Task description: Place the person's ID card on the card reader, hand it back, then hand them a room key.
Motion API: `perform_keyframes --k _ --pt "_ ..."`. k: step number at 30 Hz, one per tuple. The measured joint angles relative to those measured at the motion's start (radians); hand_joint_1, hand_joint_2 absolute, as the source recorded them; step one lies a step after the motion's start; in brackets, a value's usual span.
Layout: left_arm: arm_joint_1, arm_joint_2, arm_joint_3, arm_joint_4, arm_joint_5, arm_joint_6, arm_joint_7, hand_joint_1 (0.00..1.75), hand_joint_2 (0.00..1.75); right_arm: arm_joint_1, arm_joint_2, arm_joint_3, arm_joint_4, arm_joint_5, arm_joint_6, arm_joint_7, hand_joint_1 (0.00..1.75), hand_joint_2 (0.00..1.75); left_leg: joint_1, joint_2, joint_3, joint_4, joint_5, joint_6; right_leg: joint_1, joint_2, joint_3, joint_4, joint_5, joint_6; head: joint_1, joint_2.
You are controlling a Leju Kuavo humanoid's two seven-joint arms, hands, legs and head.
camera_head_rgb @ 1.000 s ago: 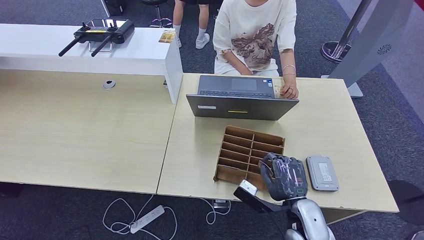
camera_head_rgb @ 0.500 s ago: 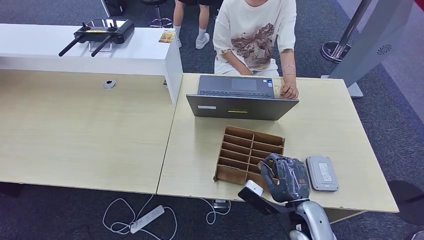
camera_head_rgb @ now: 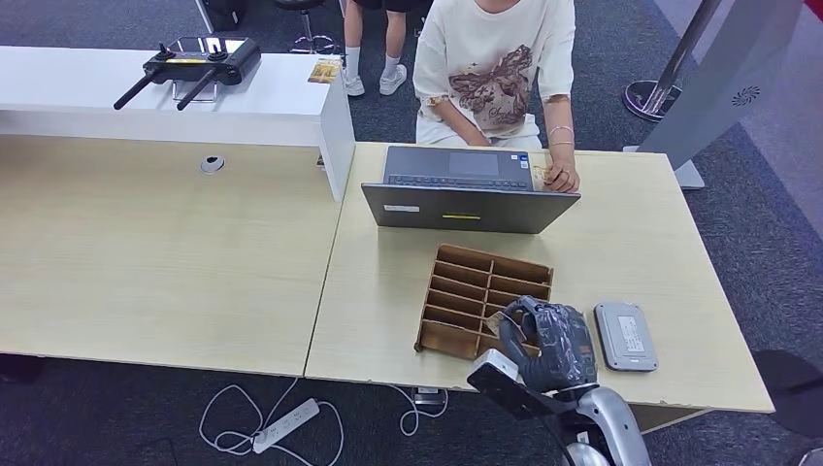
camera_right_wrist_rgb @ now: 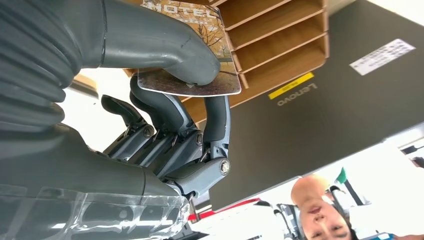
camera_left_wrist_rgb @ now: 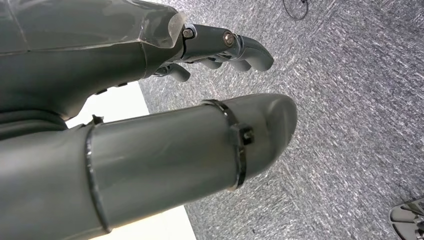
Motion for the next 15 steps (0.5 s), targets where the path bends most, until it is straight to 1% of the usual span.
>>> perform_keyframes --k 9,15 --pt "0.0 0.0 0.0 0.0 0.004 0.001 0.0 0.0 0.0 -0.002 0.002 -0.01 -0.007 -0.091 0.009 -0.059 1.75 1.75 0.0 0.0 0.0 0.0 0.0 0.0 0.0 0.0 0.0 0.0 0.0 0.0 0.0 0.0" --pt "0.0 0.0 0.0 0.0 0.004 0.001 -0.001 0.0 0.0 -0.002 0.002 -0.01 -0.018 -0.103 -0.002 -0.097 1.75 1.75 0.0 0.0 0.0 0.0 0.0 0.0 0.0 0.0 0.0 0.0 0.0 0.0 0.0 0.0"
